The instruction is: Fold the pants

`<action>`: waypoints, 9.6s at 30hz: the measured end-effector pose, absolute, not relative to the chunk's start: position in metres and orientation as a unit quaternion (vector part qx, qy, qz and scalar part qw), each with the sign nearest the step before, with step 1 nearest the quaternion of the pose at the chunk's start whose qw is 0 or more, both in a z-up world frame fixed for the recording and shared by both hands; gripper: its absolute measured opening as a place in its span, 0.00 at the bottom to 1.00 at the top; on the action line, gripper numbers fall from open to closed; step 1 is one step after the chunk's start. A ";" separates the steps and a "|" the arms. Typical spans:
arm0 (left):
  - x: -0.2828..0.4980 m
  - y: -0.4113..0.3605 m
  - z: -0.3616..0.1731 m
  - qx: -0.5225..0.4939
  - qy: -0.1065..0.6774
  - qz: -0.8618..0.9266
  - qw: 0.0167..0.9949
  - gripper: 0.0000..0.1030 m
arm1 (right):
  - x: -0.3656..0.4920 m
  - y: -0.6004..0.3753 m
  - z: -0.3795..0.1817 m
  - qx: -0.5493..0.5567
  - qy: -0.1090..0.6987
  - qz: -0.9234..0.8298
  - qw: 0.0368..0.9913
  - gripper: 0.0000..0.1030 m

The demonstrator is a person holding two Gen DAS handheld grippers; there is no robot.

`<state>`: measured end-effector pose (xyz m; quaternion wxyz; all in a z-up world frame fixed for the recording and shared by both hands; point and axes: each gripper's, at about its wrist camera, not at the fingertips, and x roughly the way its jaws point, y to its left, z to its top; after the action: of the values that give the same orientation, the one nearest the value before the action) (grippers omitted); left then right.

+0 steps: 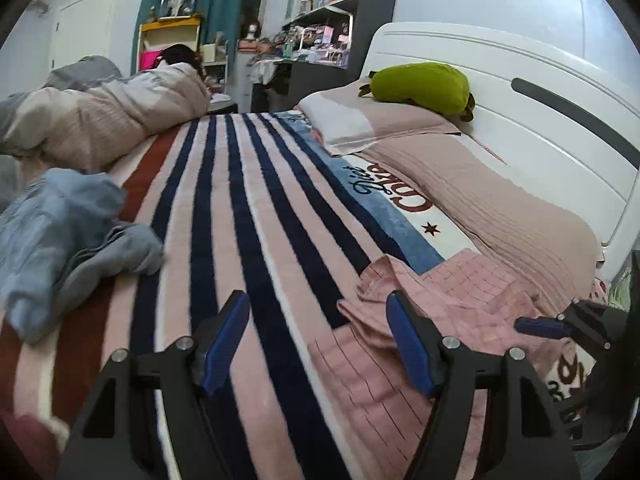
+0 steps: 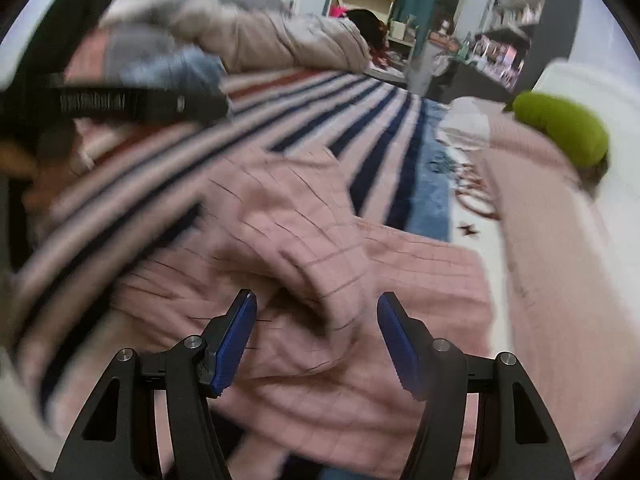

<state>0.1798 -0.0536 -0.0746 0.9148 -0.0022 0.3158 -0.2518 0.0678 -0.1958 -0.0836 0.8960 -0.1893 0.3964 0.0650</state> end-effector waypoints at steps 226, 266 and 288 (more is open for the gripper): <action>0.022 0.386 -0.062 -0.104 0.422 0.007 0.901 0.22 | 0.099 0.136 -0.059 -0.022 0.434 0.441 0.786 0.12; -0.055 0.128 0.038 -0.010 0.156 0.081 0.984 0.94 | -0.023 -0.091 0.021 -0.070 0.272 0.279 0.918 0.91; -0.086 0.048 0.022 0.002 0.135 0.086 0.987 0.98 | -0.074 -0.177 0.033 -0.023 0.156 0.239 0.958 1.00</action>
<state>-0.0855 0.0479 0.0218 0.9871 0.0024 0.1347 0.0862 -0.0740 -0.1772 0.0331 0.9583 -0.0231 0.1559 0.2386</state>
